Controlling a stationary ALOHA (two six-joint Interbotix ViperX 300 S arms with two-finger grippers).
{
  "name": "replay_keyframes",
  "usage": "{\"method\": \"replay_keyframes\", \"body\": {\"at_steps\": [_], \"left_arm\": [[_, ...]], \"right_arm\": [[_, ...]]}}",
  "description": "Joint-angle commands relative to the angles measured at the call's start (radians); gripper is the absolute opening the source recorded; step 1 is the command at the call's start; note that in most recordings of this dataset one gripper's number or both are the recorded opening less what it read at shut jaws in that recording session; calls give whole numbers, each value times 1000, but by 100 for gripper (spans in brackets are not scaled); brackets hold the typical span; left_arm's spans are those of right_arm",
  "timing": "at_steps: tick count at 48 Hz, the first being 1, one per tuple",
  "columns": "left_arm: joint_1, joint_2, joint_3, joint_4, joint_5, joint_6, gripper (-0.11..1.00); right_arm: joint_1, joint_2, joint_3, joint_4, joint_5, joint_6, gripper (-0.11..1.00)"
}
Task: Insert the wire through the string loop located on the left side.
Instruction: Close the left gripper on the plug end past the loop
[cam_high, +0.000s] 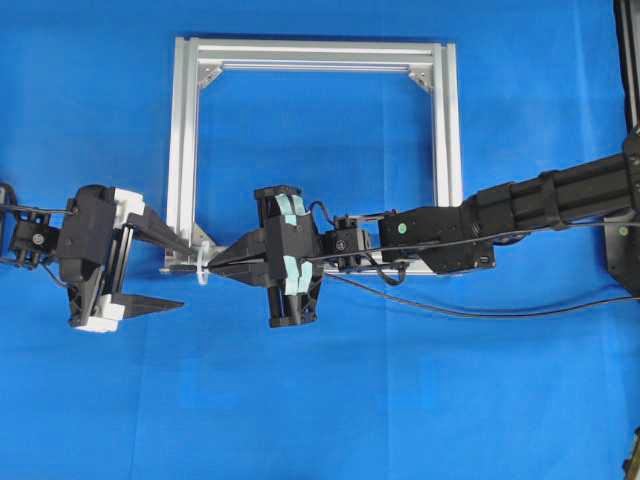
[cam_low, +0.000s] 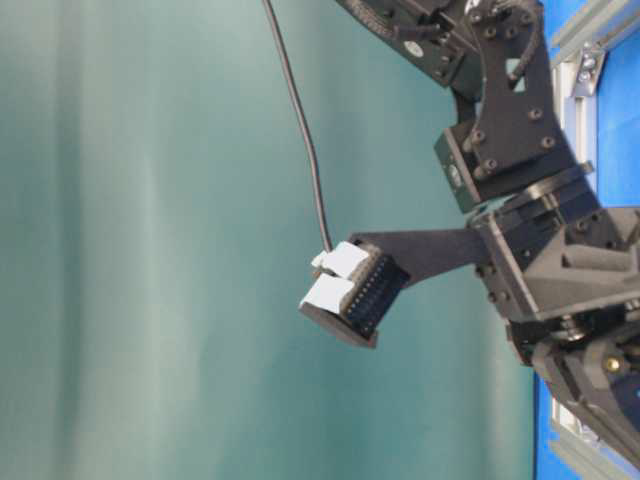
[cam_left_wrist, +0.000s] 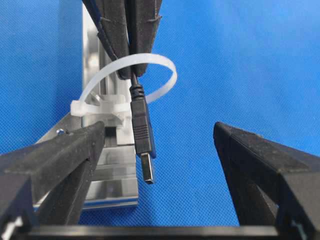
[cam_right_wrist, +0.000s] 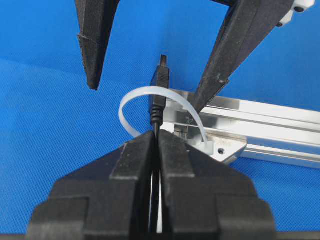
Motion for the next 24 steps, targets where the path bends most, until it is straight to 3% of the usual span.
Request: {"method": "replay_keyframes", "body": {"at_steps": [1,18,24], "left_arm": [[5,-11,-8,2,-6,0,84],[5,-11,-14,2,-5,2,83],[15,-9,-21,2,3,8,72]], "right_arm": [[-5,-23,-8,2,-3,2,-1],[-5,-23,-6,3,-3,2,-1],[-6,-23,-6,3,-3,2,-1]]}}
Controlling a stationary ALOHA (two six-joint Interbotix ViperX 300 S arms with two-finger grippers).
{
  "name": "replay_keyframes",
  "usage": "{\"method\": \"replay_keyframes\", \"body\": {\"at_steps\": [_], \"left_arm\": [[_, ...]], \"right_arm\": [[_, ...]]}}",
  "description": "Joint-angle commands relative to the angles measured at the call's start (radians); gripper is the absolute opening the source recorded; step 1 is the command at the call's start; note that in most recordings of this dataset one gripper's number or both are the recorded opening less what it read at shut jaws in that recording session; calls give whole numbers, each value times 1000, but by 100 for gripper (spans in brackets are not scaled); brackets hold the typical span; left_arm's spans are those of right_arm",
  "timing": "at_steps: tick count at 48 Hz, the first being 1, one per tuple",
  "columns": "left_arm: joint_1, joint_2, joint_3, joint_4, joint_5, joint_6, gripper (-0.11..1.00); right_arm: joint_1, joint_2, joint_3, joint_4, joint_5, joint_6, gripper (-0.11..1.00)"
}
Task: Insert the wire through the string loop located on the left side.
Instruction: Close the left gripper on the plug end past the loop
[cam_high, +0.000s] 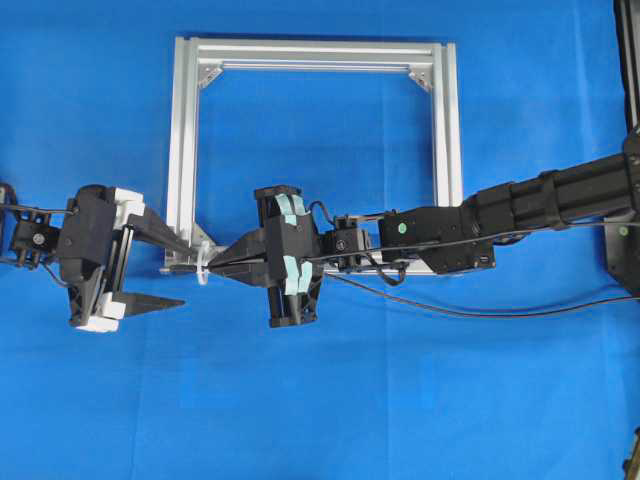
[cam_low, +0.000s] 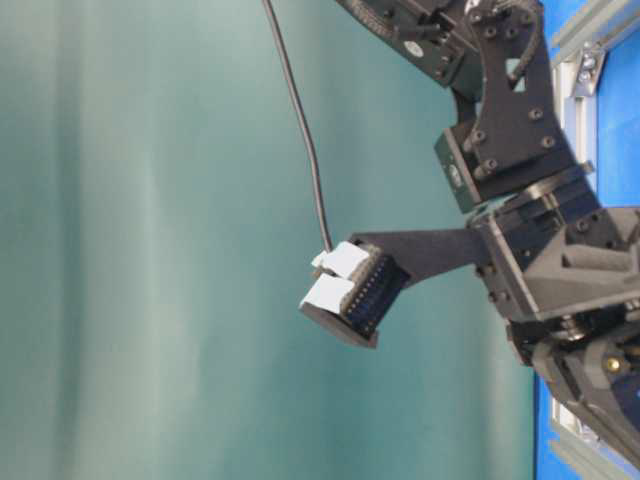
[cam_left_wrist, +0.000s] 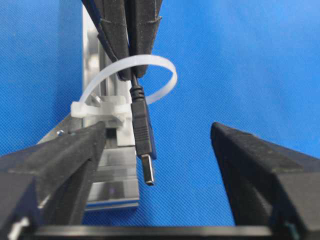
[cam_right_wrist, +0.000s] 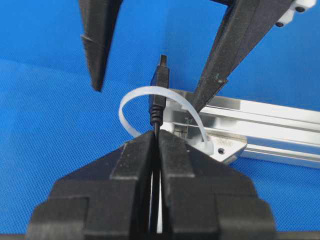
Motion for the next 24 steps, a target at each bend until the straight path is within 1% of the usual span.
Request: {"method": "replay_keyframes", "body": {"at_steps": [1,3,6,9,11,12,24], "left_arm": [[6,-9,-17,2,2,6,67],[11,-8,-17,2,5,9,56],[20,-9,-17,2,12,9,35],[28,-9,-17,2,23,9,17],[34,-11,-15,2,31,8,8],[37,-11,-15,2,32,6,7],[41,-11,-17,2,37,6,8]], "right_arm": [[-3,-23,-8,2,-3,0,-1],[-2,-23,-6,3,-3,2,-1],[-2,-23,-6,2,-3,2,-1],[-2,-23,-6,3,-3,2,-1],[-2,-23,-6,3,-3,0,-1],[-2,-23,-6,2,-3,2,-1],[-2,-23,-6,3,5,2,-1]]}}
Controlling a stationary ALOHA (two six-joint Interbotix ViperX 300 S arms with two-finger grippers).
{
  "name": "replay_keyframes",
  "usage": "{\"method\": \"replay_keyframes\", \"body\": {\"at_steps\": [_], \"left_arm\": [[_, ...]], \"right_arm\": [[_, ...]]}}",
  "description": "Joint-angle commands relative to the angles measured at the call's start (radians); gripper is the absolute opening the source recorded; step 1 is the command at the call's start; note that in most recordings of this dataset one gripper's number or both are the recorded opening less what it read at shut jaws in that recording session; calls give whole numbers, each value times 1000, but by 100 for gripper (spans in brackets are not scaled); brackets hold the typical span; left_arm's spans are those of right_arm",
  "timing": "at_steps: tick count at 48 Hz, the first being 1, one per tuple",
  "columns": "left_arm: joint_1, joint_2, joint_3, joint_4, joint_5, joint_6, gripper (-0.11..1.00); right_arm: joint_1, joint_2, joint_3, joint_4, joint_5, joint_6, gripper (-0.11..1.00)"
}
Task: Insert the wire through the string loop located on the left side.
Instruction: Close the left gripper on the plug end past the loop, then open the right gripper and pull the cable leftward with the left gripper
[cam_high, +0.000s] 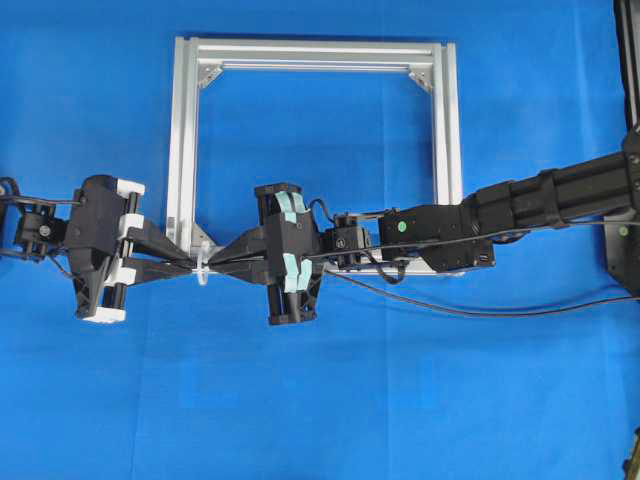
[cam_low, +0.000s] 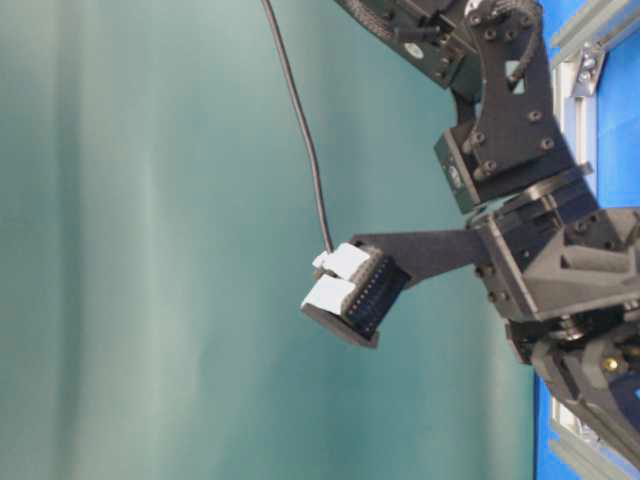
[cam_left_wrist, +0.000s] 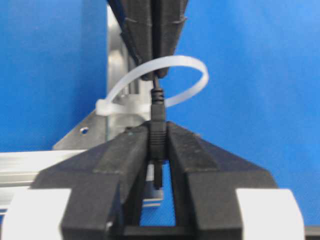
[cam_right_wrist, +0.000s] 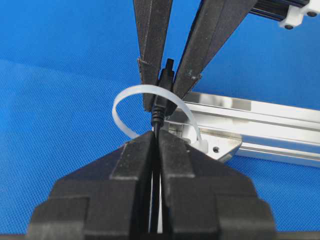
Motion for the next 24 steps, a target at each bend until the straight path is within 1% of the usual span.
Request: {"method": "replay_keyframes", "body": {"at_steps": [1,19,22,24], "left_arm": [[3,-11,-9,3,-3,0,8],[5,-12,-5,3,-3,0,8],[5,-12,-5,3,-3,0,7],[5,-14,-3,3,-3,0,8]], "right_arm": [[2,-23,-6,2,5,2,-1],[5,-23,-6,0,23,3,0],[6,-23,-6,2,18,5,6],[8,-23,-6,2,20,5,14]]}}
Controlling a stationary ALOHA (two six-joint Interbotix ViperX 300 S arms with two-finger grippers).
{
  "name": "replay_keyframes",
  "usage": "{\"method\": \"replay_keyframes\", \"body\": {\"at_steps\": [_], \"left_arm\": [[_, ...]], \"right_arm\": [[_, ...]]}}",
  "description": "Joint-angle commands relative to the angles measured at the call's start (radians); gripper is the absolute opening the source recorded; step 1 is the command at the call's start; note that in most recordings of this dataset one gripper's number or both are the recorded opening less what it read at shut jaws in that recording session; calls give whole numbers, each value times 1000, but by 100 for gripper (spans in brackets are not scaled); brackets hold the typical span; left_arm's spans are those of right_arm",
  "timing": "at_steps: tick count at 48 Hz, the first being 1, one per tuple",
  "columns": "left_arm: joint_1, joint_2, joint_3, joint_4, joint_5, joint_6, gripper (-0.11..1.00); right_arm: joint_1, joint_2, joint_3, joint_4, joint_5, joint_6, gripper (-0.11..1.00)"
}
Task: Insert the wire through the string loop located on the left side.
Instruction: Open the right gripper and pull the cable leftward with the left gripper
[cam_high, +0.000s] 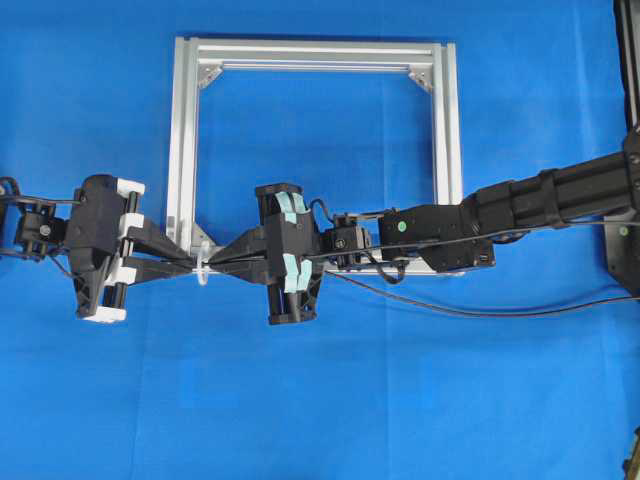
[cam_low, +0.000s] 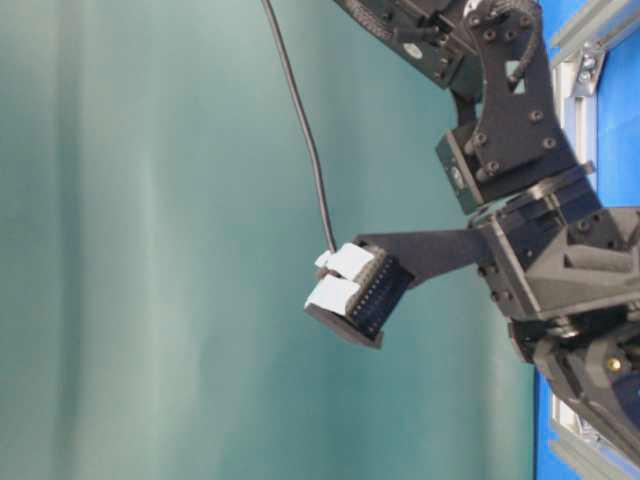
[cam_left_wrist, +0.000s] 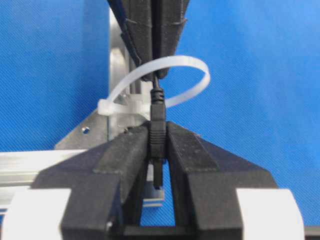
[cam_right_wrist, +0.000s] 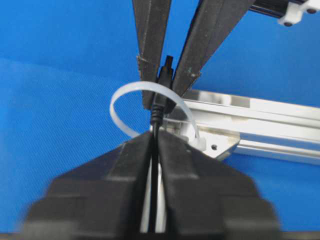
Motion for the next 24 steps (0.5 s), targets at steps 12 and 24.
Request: {"method": "replay_keyframes", "body": {"at_steps": [12,24], "left_arm": [[3,-14,-5,2,-3,0,7],[6,-26,2,2,2,0,7]], "right_arm": [[14,-29,9,18,17,2,86],[14,-31,14,23,11,0,96]]}}
